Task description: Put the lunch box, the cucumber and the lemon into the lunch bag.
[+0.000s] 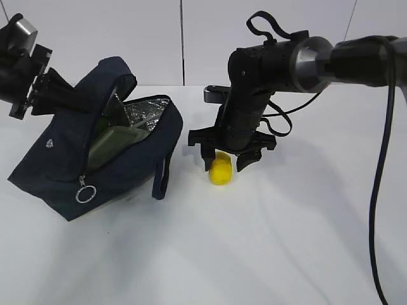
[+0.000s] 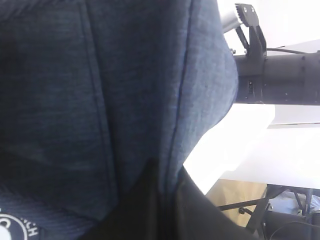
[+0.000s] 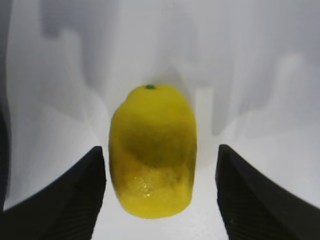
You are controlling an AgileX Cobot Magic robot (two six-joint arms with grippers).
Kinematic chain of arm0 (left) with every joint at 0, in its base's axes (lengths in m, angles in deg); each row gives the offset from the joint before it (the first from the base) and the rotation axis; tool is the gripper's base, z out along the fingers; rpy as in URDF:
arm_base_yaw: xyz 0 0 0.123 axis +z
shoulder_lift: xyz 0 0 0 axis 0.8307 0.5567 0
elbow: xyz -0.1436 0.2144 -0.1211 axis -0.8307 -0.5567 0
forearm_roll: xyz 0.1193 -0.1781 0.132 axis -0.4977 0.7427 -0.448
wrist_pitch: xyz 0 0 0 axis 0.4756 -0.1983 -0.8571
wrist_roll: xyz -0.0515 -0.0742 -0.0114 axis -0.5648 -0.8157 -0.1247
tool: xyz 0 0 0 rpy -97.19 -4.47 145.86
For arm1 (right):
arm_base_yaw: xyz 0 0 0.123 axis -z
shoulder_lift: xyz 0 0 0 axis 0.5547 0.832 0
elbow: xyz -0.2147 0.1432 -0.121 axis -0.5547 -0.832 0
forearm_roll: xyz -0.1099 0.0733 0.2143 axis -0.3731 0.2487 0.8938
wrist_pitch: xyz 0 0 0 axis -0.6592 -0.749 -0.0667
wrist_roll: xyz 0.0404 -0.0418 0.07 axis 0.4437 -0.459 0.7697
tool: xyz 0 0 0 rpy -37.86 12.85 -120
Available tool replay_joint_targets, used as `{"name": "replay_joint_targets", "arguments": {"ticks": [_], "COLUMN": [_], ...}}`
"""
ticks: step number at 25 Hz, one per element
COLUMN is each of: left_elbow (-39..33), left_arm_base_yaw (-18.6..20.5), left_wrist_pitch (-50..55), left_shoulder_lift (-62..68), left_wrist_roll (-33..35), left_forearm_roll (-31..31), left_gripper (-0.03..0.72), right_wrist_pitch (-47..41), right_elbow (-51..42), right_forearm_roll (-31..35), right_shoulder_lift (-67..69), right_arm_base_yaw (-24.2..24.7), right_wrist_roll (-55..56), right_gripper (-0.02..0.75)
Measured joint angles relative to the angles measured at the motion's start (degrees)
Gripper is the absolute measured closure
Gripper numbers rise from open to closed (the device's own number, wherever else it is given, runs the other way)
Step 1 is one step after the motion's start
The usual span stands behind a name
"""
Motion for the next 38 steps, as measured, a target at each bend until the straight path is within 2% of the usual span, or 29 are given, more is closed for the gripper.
{"name": "replay_joint_targets", "arguments": {"ticks": [3, 15, 21, 27, 33, 38], "left_elbow": [0.00, 0.00, 0.00, 0.00, 0.00, 0.00], "left_arm_base_yaw": [0.00, 0.00, 0.00, 0.00, 0.00, 0.00], "left_wrist_pitch": [0.00, 0.00, 0.00, 0.00, -2.62, -2.71], "left_shoulder_lift": [0.00, 0.00, 0.00, 0.00, 0.00, 0.00], "left_wrist_roll": [0.00, 0.00, 0.00, 0.00, 0.00, 0.00], "left_forearm_roll": [-0.59, -0.96, -0.96, -1.20, -6.97, -7.39], "left_gripper": [0.688, 0.688, 0.688, 0.688, 0.688, 0.688], "right_wrist_pitch": [0.00, 0.10, -1.05, -8.95, -17.27, -17.95], "right_elbow": [0.00, 0.00, 0.13, 2.86, 11.81, 21.32], "right_forearm_roll": [0.00, 0.44, 2.27, 2.83, 4.68, 11.16], "right_shoulder_lift": [0.04, 0.04, 0.04, 0.04, 0.04, 0.04], "right_arm_base_yaw": [0.00, 0.00, 0.00, 0.00, 0.00, 0.00], "right_wrist_roll": [0.00, 0.00, 0.00, -2.21, -2.92, -4.56], "right_gripper": [0.222, 0.415, 0.426, 0.427, 0.429, 0.430]}}
